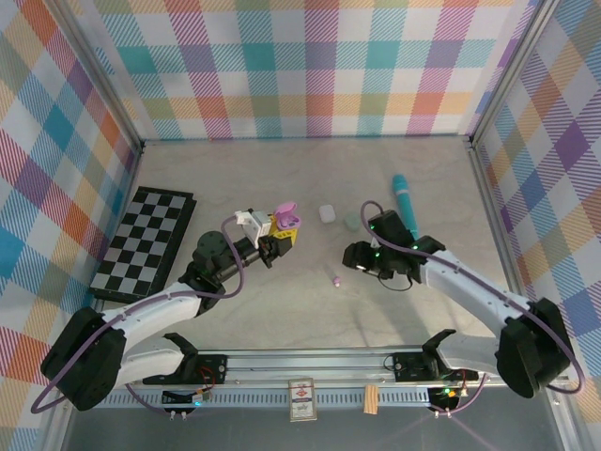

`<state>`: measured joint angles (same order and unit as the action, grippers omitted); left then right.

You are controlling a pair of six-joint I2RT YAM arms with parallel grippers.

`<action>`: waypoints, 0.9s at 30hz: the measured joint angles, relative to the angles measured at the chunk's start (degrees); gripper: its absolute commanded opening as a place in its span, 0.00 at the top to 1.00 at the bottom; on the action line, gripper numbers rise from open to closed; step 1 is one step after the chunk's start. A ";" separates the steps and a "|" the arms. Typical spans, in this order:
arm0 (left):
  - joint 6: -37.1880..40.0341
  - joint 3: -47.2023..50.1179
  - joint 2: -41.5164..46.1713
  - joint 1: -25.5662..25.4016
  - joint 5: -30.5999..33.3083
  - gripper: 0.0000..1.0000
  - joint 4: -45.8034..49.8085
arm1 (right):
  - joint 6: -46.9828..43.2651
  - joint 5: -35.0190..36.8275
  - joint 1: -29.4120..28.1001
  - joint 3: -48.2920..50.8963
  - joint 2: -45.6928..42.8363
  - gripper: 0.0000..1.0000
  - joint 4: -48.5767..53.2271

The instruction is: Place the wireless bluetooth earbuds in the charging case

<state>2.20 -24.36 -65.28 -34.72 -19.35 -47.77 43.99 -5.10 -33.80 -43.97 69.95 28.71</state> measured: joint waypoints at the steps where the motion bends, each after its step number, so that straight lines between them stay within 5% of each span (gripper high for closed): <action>1: 0.00 0.28 0.00 0.00 0.00 0.70 -0.28 | 0.87 -0.22 -0.68 0.50 1.22 0.43 -0.57; 16: 0.00 0.50 -1.97 -0.11 -0.04 0.70 -2.36 | 6.45 -1.51 -4.33 -0.11 15.50 0.62 -7.69; 27: 0.22 0.57 -2.08 -0.11 0.02 0.70 -2.32 | 6.58 -2.97 -5.73 -4.33 22.01 0.66 -9.88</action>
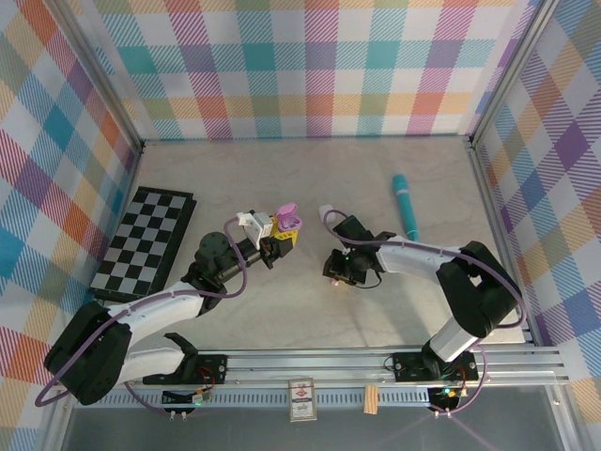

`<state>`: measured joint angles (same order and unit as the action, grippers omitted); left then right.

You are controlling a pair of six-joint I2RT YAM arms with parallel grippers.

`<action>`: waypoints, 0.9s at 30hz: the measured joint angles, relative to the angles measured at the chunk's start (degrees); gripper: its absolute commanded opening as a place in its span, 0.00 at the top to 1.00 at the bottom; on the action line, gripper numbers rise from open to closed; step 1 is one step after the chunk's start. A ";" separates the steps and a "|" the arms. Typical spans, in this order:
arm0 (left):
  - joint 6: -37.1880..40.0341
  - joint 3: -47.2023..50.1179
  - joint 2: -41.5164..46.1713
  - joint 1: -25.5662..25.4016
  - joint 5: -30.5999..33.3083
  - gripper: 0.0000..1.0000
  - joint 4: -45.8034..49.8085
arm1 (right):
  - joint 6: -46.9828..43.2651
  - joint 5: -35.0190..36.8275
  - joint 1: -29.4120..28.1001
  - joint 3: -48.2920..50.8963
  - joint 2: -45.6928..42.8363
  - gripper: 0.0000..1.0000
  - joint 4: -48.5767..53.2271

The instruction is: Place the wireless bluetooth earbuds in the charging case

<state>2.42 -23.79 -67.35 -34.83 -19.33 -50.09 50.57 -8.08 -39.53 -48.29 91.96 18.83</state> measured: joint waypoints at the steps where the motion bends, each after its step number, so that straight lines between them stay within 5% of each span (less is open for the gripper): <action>1: 0.00 0.00 0.00 0.00 0.00 0.70 0.00 | -0.02 -0.04 -0.09 -0.17 0.13 0.66 0.00; 14: -1.60 2.56 0.59 1.11 3.32 0.71 -0.02 | -10.12 10.60 -5.55 -5.51 -0.98 0.61 10.03; 27: -7.58 3.78 2.40 15.85 5.07 0.71 0.39 | -17.73 30.25 -17.35 -12.96 4.07 0.61 20.28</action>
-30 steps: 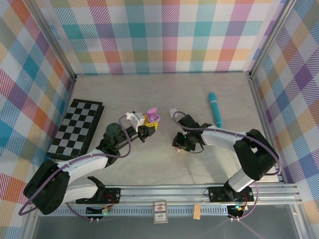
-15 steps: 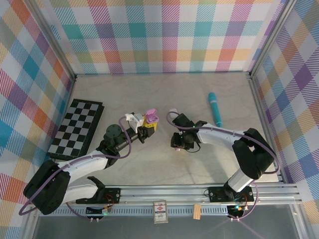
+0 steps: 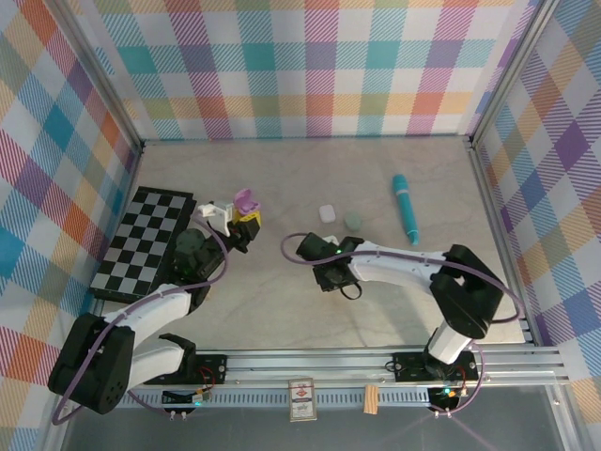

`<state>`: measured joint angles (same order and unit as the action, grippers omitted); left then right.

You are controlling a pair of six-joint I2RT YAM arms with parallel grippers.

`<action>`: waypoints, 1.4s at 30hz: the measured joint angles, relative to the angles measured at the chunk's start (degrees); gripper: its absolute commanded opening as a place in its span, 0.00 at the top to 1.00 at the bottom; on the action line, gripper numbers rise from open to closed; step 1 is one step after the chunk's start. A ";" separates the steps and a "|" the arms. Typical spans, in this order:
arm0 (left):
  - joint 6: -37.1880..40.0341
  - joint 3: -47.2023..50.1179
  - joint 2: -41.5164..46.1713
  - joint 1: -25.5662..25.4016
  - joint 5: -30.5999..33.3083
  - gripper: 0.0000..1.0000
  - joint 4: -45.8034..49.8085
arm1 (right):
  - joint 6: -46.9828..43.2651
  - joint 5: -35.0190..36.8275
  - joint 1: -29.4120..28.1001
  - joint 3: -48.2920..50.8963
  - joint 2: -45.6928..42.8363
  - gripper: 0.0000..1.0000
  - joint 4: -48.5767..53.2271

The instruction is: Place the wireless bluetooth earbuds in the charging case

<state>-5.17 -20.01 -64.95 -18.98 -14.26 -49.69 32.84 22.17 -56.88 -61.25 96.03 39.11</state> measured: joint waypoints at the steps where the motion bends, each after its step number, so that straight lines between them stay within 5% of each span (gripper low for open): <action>1: -0.20 0.00 0.33 0.63 -0.02 0.71 0.07 | -0.39 1.42 -0.92 -1.36 1.42 0.62 0.74; 14: -1.68 0.00 3.08 3.17 -0.74 0.71 1.77 | -2.69 11.89 -4.96 -8.57 12.35 0.63 6.73; 42: -2.99 0.00 2.91 3.17 -1.73 0.71 1.75 | -3.15 12.90 -4.96 -9.16 15.28 0.72 7.78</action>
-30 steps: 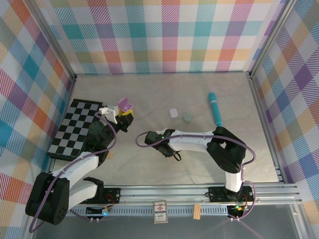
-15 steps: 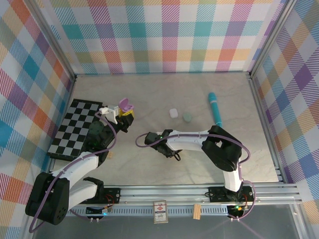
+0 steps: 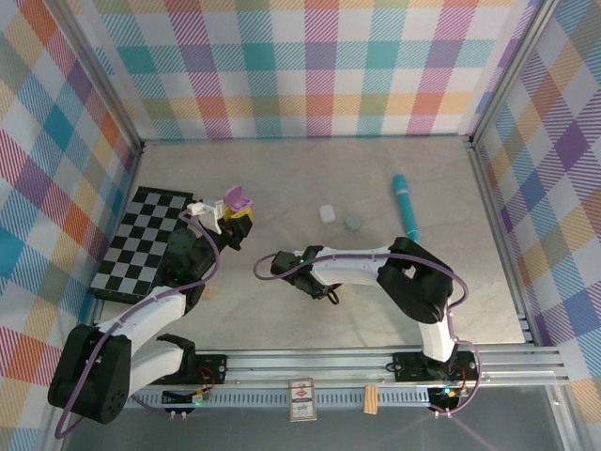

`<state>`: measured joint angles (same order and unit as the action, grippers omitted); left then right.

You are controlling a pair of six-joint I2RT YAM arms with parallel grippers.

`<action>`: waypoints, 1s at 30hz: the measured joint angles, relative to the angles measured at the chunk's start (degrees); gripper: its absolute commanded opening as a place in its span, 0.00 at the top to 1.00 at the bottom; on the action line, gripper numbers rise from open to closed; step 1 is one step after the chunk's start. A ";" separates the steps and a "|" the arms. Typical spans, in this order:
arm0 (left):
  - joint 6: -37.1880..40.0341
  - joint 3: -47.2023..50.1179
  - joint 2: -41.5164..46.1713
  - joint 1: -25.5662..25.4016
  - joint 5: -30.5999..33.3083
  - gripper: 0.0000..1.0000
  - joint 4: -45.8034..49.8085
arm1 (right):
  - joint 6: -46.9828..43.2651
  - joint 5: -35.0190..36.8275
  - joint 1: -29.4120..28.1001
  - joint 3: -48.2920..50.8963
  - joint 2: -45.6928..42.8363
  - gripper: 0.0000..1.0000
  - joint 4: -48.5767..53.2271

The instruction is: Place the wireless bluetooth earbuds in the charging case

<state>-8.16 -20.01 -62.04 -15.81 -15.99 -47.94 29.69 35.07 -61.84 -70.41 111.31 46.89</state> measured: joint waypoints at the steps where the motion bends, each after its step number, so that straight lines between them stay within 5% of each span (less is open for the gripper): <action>1: 0.02 0.00 0.00 0.00 0.00 0.71 0.02 | 0.00 0.07 0.00 -0.11 0.09 0.72 0.17; 11: 0.00 0.00 0.00 0.00 -0.02 0.71 0.04 | 1.09 0.11 0.50 -0.22 0.09 0.83 0.76; 21: 0.00 -0.02 -0.09 0.00 -1.25 0.70 0.04 | 1.09 -0.39 1.55 1.05 -1.33 0.81 0.90; 30: -0.44 -0.02 -1.99 0.00 -3.04 0.70 -0.04 | 1.14 -10.99 6.47 6.19 -9.44 0.81 -4.44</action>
<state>-8.60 -20.03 -64.03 -15.81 -19.03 -47.99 30.83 24.08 -55.37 -64.23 101.86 42.46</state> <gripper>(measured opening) 0.365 0.193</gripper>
